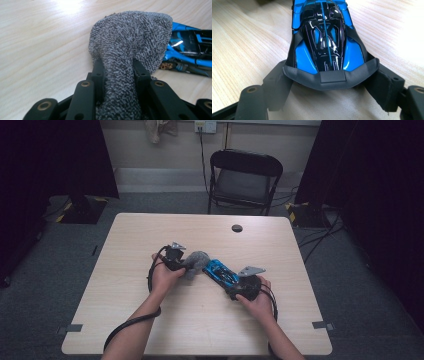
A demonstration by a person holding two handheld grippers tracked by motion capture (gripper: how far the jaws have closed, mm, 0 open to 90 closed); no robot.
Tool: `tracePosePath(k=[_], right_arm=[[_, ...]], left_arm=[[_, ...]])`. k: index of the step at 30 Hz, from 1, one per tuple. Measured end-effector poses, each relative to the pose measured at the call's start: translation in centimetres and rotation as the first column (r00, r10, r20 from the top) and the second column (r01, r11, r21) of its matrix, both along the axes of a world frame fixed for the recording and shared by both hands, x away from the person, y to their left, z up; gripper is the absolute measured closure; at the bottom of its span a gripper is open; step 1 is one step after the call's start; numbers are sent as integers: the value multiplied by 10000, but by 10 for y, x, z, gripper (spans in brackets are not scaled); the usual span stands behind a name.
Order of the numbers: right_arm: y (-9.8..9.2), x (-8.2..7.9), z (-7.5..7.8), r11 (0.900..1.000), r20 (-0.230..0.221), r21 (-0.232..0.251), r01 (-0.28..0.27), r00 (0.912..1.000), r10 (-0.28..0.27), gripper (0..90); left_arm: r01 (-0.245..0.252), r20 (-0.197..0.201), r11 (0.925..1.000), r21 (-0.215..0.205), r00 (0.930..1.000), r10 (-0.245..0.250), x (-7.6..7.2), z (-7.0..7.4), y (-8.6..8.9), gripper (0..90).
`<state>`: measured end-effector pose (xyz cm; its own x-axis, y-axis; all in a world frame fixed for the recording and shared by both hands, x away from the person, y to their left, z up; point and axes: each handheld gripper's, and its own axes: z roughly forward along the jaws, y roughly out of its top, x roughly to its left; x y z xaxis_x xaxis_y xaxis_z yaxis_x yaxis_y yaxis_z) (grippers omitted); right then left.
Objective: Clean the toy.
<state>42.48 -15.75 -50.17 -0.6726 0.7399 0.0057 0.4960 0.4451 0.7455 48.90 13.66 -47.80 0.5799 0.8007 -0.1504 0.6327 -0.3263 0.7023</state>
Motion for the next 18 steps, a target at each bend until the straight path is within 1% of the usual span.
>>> tracePosePath(k=[3,5,9,14,17,18], right_arm=[[0,0,0,10000,-4,4,-4,10000,4,254],[0,0,0,10000,-2,0,-6,10000,6,253],[0,0,0,10000,-3,-7,-3,10000,3,251],[0,0,0,10000,-5,-22,3,10000,-3,242],[0,1,0,9998,-43,-64,-202,9998,202,192],[0,1,0,9997,-61,-77,-246,9997,245,190]], left_arm=[[158,28,9999,49,9999,-158,-8,0,3,691],[237,-13,9997,-8,9997,-237,-13,1,3,690],[474,-11,9988,86,9989,-474,-21,1,4,690],[522,-29,9986,45,9986,-522,-26,2,7,689],[531,3,9986,4,9986,-531,-28,1,8,688],[549,9,9985,13,9985,-549,-28,1,8,688]])
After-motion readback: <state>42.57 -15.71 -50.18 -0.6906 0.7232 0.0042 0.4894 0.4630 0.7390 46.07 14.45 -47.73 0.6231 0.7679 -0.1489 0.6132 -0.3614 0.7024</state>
